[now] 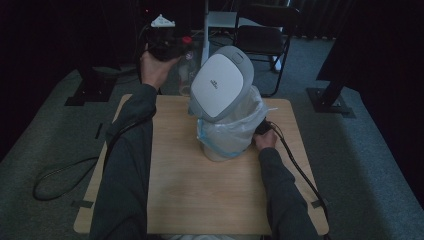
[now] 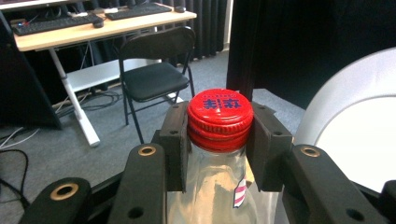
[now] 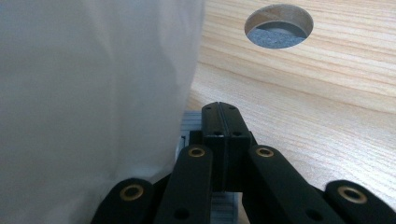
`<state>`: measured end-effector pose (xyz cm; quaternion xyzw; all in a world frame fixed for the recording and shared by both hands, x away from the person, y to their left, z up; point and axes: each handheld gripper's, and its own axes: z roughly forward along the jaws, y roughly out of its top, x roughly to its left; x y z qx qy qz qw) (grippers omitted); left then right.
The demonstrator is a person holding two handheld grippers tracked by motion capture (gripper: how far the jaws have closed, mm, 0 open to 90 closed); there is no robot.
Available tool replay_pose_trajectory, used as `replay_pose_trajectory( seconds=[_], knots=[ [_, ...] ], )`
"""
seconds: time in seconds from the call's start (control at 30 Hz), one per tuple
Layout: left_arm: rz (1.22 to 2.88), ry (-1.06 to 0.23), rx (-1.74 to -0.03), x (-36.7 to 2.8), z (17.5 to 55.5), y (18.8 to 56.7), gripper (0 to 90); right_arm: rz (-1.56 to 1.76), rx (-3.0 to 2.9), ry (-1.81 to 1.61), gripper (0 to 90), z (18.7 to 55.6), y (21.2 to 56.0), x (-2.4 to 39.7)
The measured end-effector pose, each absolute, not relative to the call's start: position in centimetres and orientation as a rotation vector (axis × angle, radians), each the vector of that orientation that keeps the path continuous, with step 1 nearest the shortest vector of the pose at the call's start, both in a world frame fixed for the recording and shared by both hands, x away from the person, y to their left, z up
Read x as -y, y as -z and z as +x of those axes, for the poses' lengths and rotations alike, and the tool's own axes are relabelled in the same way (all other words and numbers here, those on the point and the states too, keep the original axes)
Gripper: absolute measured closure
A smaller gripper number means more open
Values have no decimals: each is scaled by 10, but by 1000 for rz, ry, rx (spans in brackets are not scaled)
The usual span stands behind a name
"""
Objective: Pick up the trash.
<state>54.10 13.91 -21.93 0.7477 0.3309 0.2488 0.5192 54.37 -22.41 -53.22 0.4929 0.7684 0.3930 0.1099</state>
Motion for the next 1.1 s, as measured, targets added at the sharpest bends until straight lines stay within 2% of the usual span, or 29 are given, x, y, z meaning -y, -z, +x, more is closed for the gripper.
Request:
replay_pose_trajectory(
  seconds=[0.6, 1.1],
  knots=[
    [1778, -605, -765, -96, 562, 171, 634, 1458, -2257, -1153, 900, 544, 532, 224],
    [1773, -614, -689, -48, 556, 145, 633, 1461, -2252, -1156, 900, 544, 532, 224]
  ],
)
